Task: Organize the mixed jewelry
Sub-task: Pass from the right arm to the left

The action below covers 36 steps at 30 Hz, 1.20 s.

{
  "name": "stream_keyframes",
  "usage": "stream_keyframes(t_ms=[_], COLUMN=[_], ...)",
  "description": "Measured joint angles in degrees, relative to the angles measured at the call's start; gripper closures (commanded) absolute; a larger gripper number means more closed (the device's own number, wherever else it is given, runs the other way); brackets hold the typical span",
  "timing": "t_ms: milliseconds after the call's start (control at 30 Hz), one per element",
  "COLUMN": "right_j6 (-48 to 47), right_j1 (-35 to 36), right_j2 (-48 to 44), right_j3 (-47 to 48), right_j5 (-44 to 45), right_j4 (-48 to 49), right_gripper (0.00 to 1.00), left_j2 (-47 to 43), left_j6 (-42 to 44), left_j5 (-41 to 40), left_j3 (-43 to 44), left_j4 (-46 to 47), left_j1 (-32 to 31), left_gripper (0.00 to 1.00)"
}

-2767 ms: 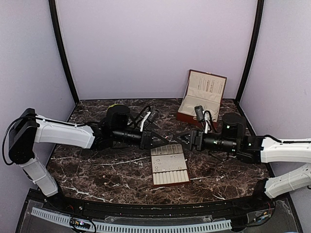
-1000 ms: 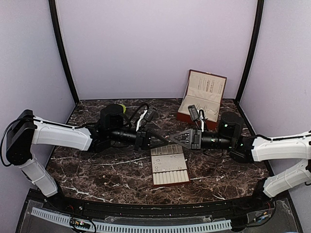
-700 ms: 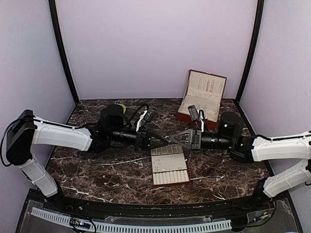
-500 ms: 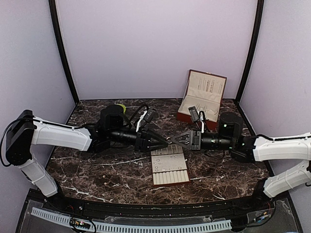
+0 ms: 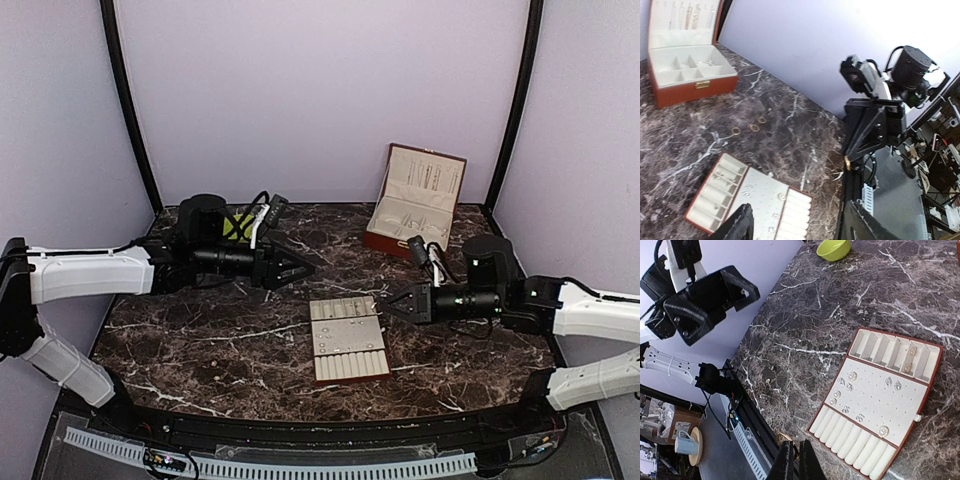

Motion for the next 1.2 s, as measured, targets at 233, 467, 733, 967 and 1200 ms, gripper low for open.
stream_keyframes(t_ms=[233, 467, 733, 967, 1200], right_j6=[1.46, 0.9, -1.18, -2.82, -3.89], right_j1=[1.7, 3.52, 4.74, 4.81, 4.81], right_j2=[-1.51, 3.87, 6.6, 7.91, 8.81], right_j3=[-0.61, 0.28, 2.84, 3.72, 4.39], right_j5=[3.93, 5.97, 6.23, 6.14, 6.12], right_j4=[-2.8, -2.34, -0.37, 1.05, 1.14], right_gripper=[0.96, 0.95, 0.95, 0.95, 0.95], left_j2=[-0.2, 6.62, 15.12, 16.68, 17.75], left_j6=[1.33, -3.28, -9.01, -11.5, -12.98], left_j5=[-1.6, -0.44, 3.02, 5.6, 7.82], left_j3=[1.29, 3.63, 5.49, 7.21, 7.32], left_j4=[-4.37, -0.35, 1.86, 4.26, 6.32], left_j1=[1.64, -4.7, -6.67, -7.72, -8.41], left_gripper=[0.35, 0.35, 0.43, 0.48, 0.63])
